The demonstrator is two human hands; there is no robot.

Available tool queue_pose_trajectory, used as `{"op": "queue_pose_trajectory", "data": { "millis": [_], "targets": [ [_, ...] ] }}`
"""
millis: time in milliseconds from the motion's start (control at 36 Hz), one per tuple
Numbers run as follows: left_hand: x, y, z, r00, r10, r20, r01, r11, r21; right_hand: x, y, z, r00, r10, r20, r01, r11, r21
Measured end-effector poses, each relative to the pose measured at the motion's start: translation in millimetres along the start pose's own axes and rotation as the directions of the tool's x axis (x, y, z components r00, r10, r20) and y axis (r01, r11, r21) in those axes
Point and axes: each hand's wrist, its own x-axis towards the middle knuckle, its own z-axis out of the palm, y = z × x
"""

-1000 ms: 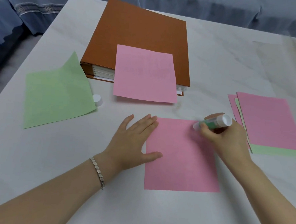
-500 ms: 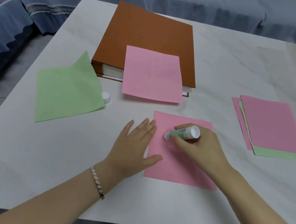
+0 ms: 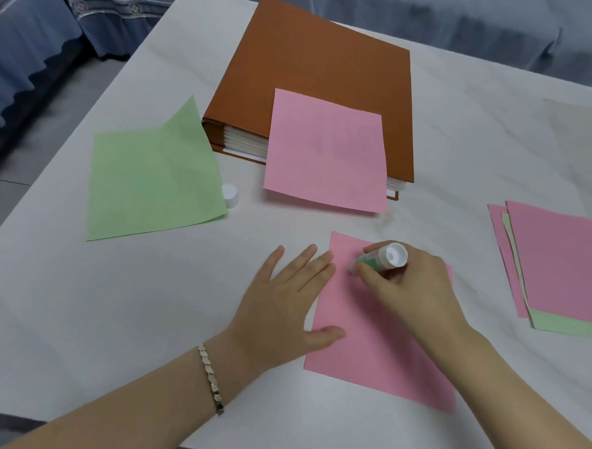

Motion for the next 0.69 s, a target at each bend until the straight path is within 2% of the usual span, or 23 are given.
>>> {"op": "queue_pose_trajectory", "data": {
  "millis": [139,306,417,528,694],
  "targets": [
    [-1,1,-1,1.0,-0.013,0.012,0.013,1.0,-0.005,13,1,-1,0.997,-0.006,-0.082,0.007,1.0,0.011],
    [-1,1,-2,0.999,-0.034,0.011,0.034,0.999,-0.027,16,-1,-8,0.993,0.019,-0.113,-0.017,1.0,0.023],
    [-2,1,-1,0.999,-0.042,0.006,0.042,0.999,-0.004,-10,-5,-10,0.999,-0.032,0.003,0.031,0.996,0.083],
    [-2,1,0,0.998,-0.057,-0.013,0.057,0.998,0.002,-28,-4,-3,0.988,-0.065,0.138,0.058,0.997,0.052],
    [-2,1,0,0.998,-0.039,-0.041,0.04,0.999,0.014,-23,-6,2,0.989,-0.078,0.125,0.073,0.996,0.042]
  ]
}}
